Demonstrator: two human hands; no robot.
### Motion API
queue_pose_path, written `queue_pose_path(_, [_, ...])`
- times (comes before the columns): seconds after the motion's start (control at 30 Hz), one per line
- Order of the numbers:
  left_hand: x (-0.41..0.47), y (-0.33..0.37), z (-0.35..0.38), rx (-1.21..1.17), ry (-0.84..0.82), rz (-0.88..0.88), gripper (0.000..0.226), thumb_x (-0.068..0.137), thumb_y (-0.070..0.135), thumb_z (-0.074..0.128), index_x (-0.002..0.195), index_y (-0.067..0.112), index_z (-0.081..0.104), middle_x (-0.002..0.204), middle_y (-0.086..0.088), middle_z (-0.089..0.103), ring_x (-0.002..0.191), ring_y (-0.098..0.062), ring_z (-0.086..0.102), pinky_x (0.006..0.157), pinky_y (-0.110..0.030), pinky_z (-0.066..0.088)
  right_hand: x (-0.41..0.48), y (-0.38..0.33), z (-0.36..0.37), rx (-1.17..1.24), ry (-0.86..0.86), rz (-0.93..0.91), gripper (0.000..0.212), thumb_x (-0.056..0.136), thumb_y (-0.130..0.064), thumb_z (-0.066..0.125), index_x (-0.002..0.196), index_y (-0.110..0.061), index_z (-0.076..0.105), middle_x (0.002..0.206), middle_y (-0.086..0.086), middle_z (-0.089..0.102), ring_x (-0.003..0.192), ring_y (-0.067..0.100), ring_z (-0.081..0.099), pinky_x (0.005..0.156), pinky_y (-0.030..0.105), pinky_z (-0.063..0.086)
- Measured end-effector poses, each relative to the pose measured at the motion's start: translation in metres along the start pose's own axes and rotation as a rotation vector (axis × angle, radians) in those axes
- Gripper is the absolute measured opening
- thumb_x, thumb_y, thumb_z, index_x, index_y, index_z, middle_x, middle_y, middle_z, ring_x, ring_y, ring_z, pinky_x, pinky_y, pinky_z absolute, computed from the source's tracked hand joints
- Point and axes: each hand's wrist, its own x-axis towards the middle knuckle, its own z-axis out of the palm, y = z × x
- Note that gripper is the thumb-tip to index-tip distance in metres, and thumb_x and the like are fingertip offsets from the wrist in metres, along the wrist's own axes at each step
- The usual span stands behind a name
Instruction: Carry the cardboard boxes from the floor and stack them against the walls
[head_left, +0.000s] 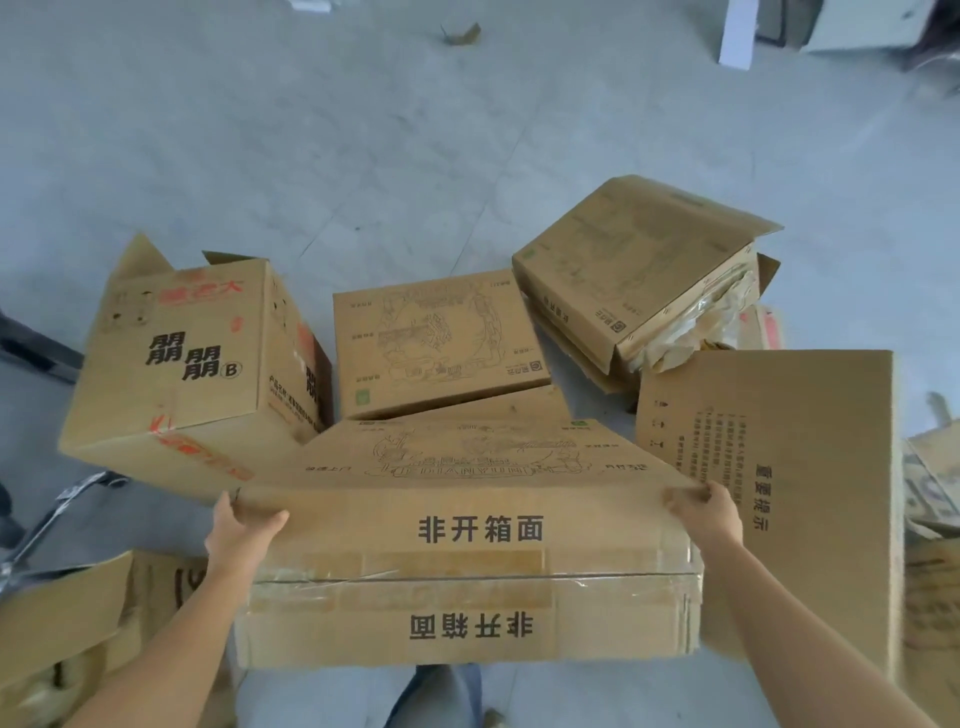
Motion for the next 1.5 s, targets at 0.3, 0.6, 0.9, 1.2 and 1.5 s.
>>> queue_pose_path(0.3, [0.018,0.035,0.021,0.081,0.061,-0.106,0.085,0.08,0.058,0.06,0.141,0.006,0.031,0.141,-0.019,0.043,0.127,-0.042,0.04,0.104,-0.055,0.035,0.022,-0.035,0.006,0.023,-0.023,0.145,0.083,0.077,-0.048,0.069,0.134,0.004,0.036,0.13,0.022,0.047,0.117,0.04,0.048,0.099,0.05,0.043])
queue_pose_path(0.6, [0.018,0.096,-0.01,-0.045,0.039,-0.016,0.099,0.072,0.043,0.077,0.149,0.022,0.019,0.154,-0.007,0.027,0.141,-0.033,0.023,0.114,-0.054,0.019,0.034,-0.143,-0.045,-0.025,-0.022,-0.216,0.068,0.078,-0.032,0.069,0.133,-0.004,0.042,0.129,0.016,0.05,0.121,0.038,0.044,0.102,0.05,0.038])
queue_pose_path(0.9, [-0.067,0.096,-0.104,-0.164,0.383,-0.064,0.08,0.066,0.041,0.077,0.134,0.015,0.044,0.135,-0.019,0.047,0.124,-0.043,0.038,0.108,-0.051,0.029,-0.016,-0.263,-0.057,0.01,-0.188,-0.616,0.056,0.074,-0.023,0.072,0.122,-0.003,0.051,0.12,0.014,0.054,0.113,0.034,0.05,0.094,0.043,0.044])
queue_pose_path(1.2, [-0.237,-0.034,-0.209,-0.366,0.824,-0.223,0.069,0.072,0.038,0.075,0.13,0.014,0.048,0.124,-0.02,0.054,0.117,-0.041,0.043,0.096,-0.041,0.032,-0.163,-0.312,0.032,-0.059,-0.543,-0.946,0.044,0.067,-0.022,0.074,0.107,-0.008,0.059,0.108,0.014,0.061,0.096,0.03,0.06,0.082,0.037,0.05])
queue_pose_path(1.5, [-0.491,-0.205,-0.232,-0.661,1.29,-0.446,0.065,0.064,0.034,0.079,0.117,0.006,0.054,0.11,-0.015,0.059,0.1,-0.037,0.055,0.085,-0.044,0.047,-0.439,-0.262,0.11,-0.157,-0.981,-1.448,0.032,0.074,-0.022,0.063,0.101,-0.005,0.059,0.102,0.01,0.057,0.102,0.031,0.054,0.078,0.035,0.046])
